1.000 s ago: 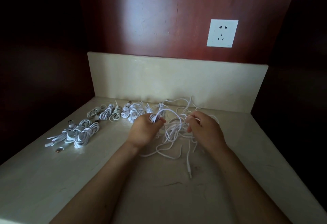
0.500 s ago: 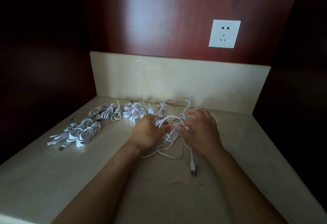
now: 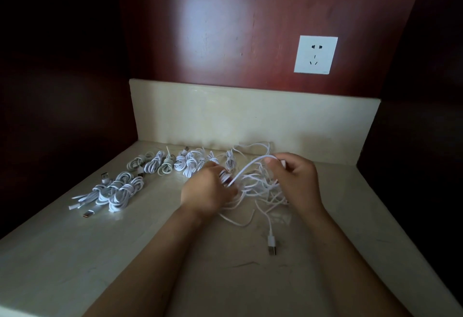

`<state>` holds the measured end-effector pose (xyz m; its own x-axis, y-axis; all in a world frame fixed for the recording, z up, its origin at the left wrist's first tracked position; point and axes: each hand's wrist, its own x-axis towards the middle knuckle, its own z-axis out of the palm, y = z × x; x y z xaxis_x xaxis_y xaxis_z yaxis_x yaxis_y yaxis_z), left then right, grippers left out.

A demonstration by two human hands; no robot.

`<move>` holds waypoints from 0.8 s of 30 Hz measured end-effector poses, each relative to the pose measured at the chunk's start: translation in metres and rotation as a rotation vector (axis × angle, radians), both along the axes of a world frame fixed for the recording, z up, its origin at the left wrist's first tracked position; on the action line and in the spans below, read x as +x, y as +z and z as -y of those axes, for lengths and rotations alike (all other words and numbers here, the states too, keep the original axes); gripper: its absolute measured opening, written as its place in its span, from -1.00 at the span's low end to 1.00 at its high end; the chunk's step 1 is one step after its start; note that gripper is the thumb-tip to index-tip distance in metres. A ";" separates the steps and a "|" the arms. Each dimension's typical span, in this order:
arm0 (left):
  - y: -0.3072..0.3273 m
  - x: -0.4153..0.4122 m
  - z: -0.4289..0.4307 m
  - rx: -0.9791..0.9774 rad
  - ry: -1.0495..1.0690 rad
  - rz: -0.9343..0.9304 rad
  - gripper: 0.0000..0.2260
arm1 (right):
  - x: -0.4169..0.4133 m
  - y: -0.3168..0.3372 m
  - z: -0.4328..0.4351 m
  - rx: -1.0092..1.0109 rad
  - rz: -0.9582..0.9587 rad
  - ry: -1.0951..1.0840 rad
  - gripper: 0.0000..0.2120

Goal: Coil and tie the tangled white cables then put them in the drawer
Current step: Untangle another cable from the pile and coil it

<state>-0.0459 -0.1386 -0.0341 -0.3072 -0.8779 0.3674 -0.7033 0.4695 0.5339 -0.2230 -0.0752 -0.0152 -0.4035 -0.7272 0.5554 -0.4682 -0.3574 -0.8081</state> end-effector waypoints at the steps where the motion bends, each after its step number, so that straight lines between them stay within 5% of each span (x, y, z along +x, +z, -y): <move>1: -0.001 0.002 0.002 -0.001 0.030 -0.001 -0.82 | -0.001 0.003 -0.001 -0.009 0.068 0.010 -0.81; 8: -0.003 0.004 0.007 0.007 -0.037 -0.159 -0.84 | -0.005 0.004 -0.002 0.077 0.126 0.072 -0.86; 12: 0.013 0.001 0.001 0.233 -0.258 -0.605 -0.83 | -0.001 -0.005 0.005 0.154 0.044 0.051 -0.85; 18: 0.035 0.014 0.001 0.727 -0.313 -0.961 -0.77 | 0.024 -0.009 0.000 0.118 -0.561 -0.082 -0.40; 24: 0.031 0.022 0.014 0.768 -0.214 -1.007 -0.69 | 0.064 -0.021 -0.002 0.391 -0.943 0.103 -0.09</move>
<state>-0.0238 -0.1529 -0.0035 -0.3511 -0.9346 -0.0570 0.2177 -0.1407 0.9658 -0.1589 -0.0734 -0.0359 0.1493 -0.9320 0.3304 -0.9552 -0.2223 -0.1954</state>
